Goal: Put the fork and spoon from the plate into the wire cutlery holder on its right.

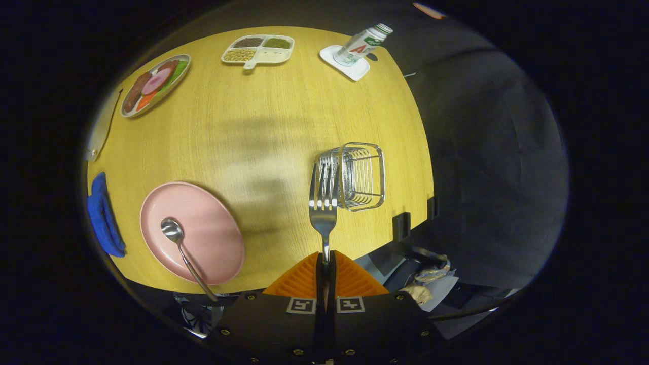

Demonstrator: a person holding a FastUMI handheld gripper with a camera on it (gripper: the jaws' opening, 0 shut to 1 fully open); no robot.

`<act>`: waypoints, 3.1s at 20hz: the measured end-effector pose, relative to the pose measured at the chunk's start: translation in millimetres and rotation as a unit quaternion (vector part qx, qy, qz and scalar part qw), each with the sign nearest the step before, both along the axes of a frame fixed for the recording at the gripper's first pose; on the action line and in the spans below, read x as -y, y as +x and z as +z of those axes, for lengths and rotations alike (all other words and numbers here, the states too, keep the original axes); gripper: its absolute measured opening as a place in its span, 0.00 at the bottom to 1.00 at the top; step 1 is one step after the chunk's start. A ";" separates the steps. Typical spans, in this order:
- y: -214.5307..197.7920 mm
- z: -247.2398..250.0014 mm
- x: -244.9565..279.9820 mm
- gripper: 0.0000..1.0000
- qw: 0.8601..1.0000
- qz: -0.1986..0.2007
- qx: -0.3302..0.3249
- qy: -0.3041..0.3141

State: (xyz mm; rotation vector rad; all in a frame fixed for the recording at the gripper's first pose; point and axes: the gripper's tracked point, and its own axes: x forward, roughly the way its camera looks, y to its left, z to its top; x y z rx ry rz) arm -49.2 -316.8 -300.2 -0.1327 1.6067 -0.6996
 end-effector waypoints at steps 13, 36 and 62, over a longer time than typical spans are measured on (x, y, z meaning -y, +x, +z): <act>-1.9 -21.8 74.4 0.01 0.994 -0.060 -0.073 0.057; 47.8 -13.7 77.8 0.62 0.997 -0.016 -0.011 0.081; 64.9 -48.3 -151.1 0.62 0.985 0.140 0.040 0.089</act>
